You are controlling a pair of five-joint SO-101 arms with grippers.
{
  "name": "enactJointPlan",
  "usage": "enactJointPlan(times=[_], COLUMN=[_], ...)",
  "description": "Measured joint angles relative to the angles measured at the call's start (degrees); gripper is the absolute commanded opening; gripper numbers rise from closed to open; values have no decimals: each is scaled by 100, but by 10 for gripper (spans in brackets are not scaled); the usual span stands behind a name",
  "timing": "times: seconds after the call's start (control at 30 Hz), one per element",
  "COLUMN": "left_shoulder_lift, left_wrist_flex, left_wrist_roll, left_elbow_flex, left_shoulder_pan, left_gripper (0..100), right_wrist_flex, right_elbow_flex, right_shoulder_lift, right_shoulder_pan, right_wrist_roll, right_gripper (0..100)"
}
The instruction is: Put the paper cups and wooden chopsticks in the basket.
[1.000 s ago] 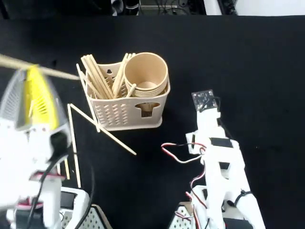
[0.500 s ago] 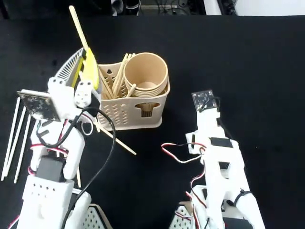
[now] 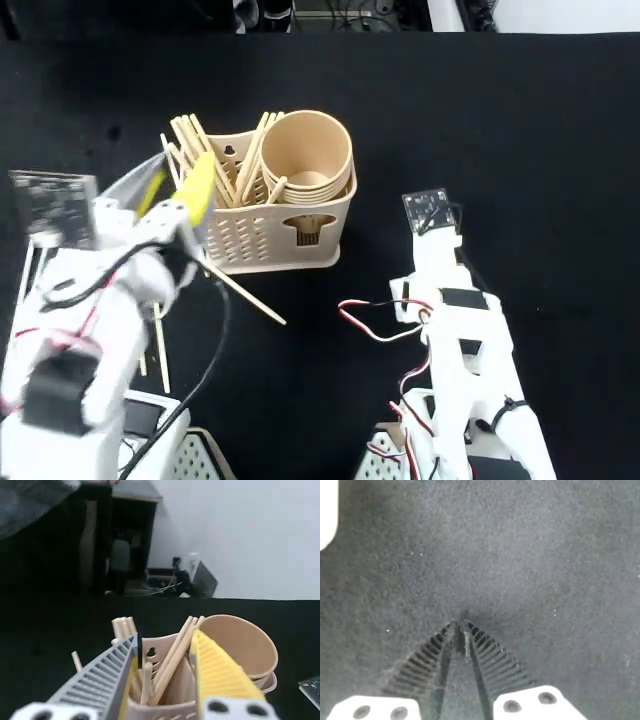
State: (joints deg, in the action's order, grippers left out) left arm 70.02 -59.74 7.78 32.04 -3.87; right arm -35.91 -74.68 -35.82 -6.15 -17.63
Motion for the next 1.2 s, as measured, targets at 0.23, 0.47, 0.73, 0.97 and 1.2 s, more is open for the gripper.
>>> enactJointPlan(times=[0.23, 0.47, 0.73, 0.97, 1.2], left_shoulder_lift=[-1960, -4668, -7095, -9011, -10611], left_wrist_flex=[-2233, -2796, -2514, -2514, -2488], left_wrist_roll=[-246, -1187, -2585, -3947, -4624], left_elbow_flex=[-2163, -2541, -3165, -4431, -5837], left_shoulder_pan=[1354, 2866, 4220, 4818, 4818], left_gripper=[185, 185, 185, 186, 186], right_wrist_flex=[0, 0, 0, 0, 0], right_elbow_flex=[0, 0, 0, 0, 0], right_shoulder_lift=[0, 0, 0, 0, 0], right_shoulder_pan=[0, 0, 0, 0, 0], right_wrist_roll=[0, 0, 0, 0, 0], right_gripper=[12, 12, 12, 12, 12])
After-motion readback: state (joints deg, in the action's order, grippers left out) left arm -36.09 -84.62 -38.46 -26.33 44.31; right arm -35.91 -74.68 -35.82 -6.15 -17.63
